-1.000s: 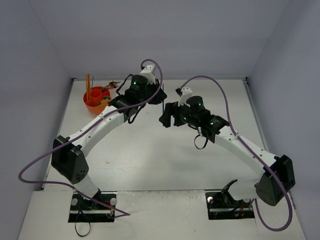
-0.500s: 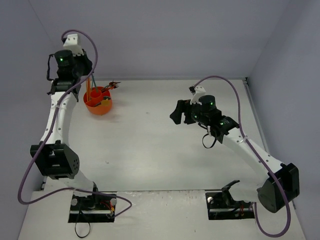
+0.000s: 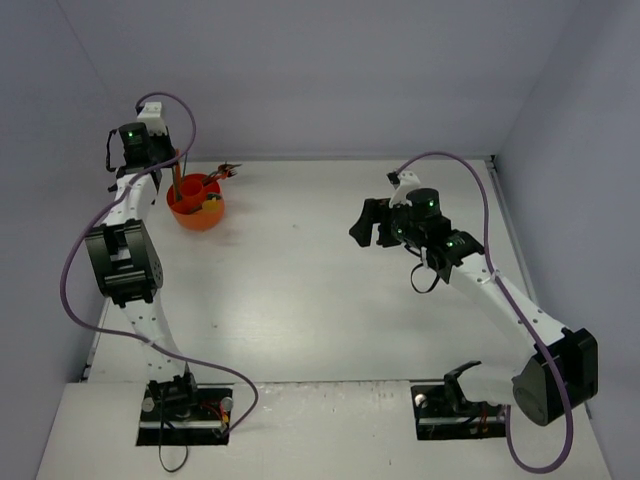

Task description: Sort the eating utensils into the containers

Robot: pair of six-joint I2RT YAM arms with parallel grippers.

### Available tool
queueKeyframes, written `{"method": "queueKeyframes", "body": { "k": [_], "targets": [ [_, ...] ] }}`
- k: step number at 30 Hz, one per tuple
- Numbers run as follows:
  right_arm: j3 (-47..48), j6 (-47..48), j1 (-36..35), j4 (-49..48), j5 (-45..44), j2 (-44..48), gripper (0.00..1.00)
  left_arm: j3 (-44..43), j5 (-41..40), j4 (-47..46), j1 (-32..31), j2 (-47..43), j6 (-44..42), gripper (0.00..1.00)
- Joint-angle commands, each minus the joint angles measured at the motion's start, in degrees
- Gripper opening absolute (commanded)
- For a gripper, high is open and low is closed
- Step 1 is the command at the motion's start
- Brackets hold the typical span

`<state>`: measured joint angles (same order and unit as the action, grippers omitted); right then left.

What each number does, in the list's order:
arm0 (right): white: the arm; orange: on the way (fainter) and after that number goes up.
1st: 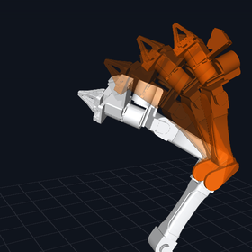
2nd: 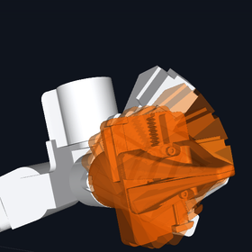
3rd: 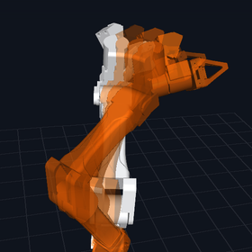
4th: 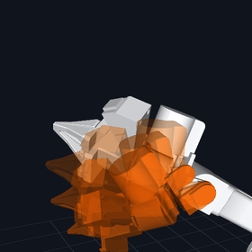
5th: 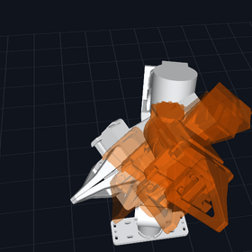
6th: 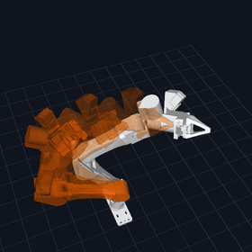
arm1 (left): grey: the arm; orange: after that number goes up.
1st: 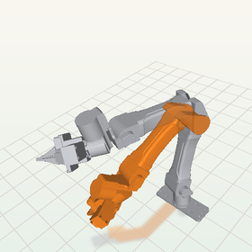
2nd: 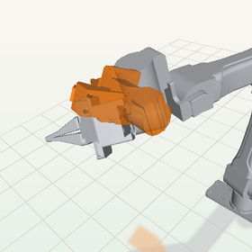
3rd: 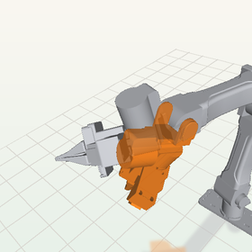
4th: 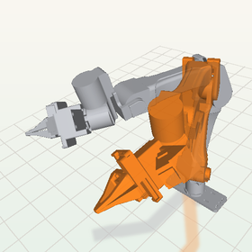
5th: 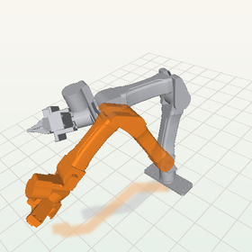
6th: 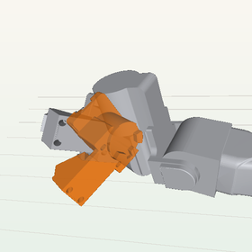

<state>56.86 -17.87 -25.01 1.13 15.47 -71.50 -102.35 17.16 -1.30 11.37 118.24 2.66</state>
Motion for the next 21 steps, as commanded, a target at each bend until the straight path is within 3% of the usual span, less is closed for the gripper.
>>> {"method": "queueKeyframes", "body": {
  "k": [1,6,9,21],
  "targets": [
    [1.23,0.88,0.6,-1.81,1.17,-0.51,0.77,-2.6,1.66,-9.49,0.56,-2.17,-4.78,0.0],
    [1.31,0.91,0.74,-1.58,1.24,-0.92,0.77,-0.91,1.55,-10.53,0.5,-1.5,-5.22,0.0],
    [1.49,0.9,0.75,-1.57,0.98,-0.84,0.77,0.84,1.74,-10.65,0.58,-2.6,-4.69,0.18],
    [1.53,1.33,1.15,-1.3,0.38,1.84,0.77,8.85,-0.79,-10.64,0.5,-15.06,-0.95,0.5]
  ]
}}
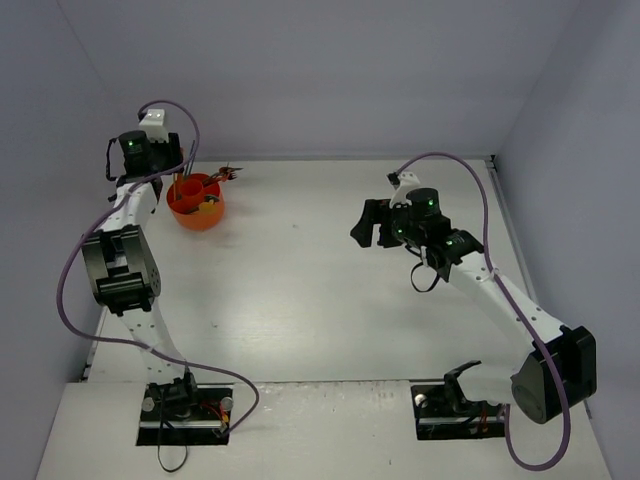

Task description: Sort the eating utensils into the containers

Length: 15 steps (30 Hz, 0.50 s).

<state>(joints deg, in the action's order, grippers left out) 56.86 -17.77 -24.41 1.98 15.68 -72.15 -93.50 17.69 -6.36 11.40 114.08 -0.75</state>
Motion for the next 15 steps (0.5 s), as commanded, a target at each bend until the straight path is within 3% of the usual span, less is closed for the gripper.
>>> {"method": "queueKeyframes", "body": {
  "k": [1,6,12,15],
  "targets": [
    [1.69,1.54,0.76,-2.16,-0.1,3.07,0.77,0.54,-2.0,-5.53,0.47,-12.54,3.1,0.52],
    [4.07,3.45,1.64,1.9,-3.65,5.4,0.81,4.4,-8.55,-2.89,0.47,-24.09,7.49,0.64],
    [7.88,7.27,2.0,6.2,-13.26,11.01,1.0,6.47,-16.29,12.88,0.47,-38.69,6.46,0.74],
    [8.99,9.27,1.93,7.87,-18.17,15.14,1.0,9.57,-21.93,18.25,0.47,-45.39,5.43,0.8]
  ]
}}
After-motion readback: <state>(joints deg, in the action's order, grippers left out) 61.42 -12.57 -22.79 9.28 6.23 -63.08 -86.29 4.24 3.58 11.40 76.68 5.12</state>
